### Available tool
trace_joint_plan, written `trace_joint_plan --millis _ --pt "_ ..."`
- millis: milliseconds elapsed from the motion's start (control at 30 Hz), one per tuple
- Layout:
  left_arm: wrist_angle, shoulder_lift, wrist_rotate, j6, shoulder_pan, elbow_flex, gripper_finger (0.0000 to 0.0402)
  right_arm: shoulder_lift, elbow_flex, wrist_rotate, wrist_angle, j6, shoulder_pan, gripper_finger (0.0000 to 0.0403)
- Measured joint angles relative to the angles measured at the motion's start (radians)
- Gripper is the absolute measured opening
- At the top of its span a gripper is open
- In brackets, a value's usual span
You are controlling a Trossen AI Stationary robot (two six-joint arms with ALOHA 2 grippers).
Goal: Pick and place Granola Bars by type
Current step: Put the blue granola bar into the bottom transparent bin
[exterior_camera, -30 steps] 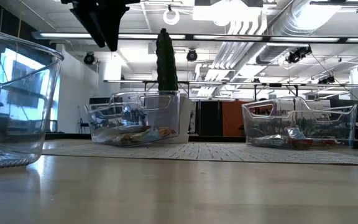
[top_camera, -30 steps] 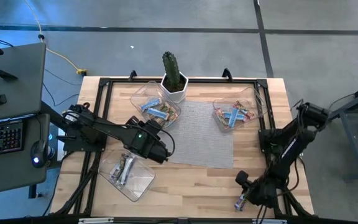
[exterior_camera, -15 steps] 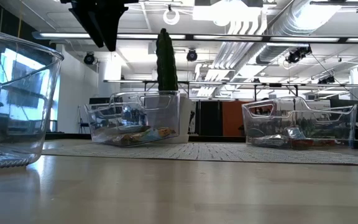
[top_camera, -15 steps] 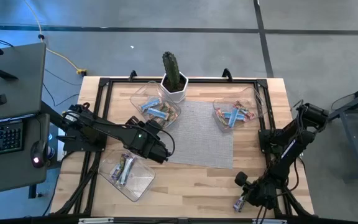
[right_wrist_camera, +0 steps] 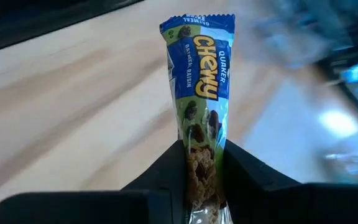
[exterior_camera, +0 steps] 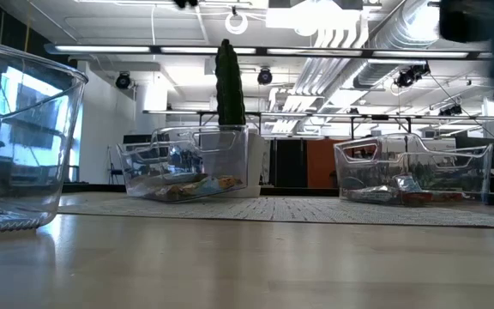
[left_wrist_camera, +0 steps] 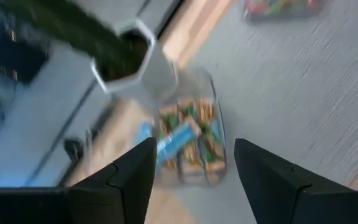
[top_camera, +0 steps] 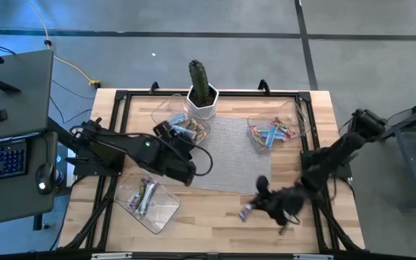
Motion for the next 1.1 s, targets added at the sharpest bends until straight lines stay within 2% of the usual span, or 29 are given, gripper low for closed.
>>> trace_joint_plan --millis 167,267,333,433,567,700,800,900,1100 --pt "0.001 0.0 -0.041 0.21 0.0 0.166 0.0211 0.027 0.0 -0.07 0.336 -0.105 -0.228 0.0078" --pt "0.0 0.0 -0.05 0.321 0.0 0.247 0.0211 0.093 0.012 -0.16 0.579 -0.193 -0.34 0.0078" --pt "0.0 0.0 -0.052 0.374 0.0 0.292 0.0211 0.154 0.06 -0.206 0.653 -0.22 -0.4 0.0078" --pt "0.0 0.0 -0.052 0.428 0.0 0.345 0.0211 0.268 0.189 -0.247 0.641 -0.214 -0.473 0.0078" --pt "0.0 -0.009 -0.051 0.482 0.0 0.375 0.0211 0.441 0.426 -0.276 0.611 -0.214 -0.522 0.0078" --pt "0.0 -0.04 -0.043 0.501 0.001 0.374 0.0211 0.583 0.68 -0.299 0.407 -0.213 -0.536 0.0078" --pt "0.0 -0.068 -0.027 0.5 0.0 0.372 0.0211 0.684 0.839 -0.401 0.251 -0.213 -0.545 0.0078" --pt "0.0 -0.094 -0.02 0.497 0.0 0.372 0.0211 0.778 0.972 -0.506 0.178 -0.206 -0.546 0.0078" --pt "0.0 -0.123 0.007 0.466 0.0 0.372 0.0211 0.931 1.151 -0.591 0.105 -0.212 -0.542 0.0078"
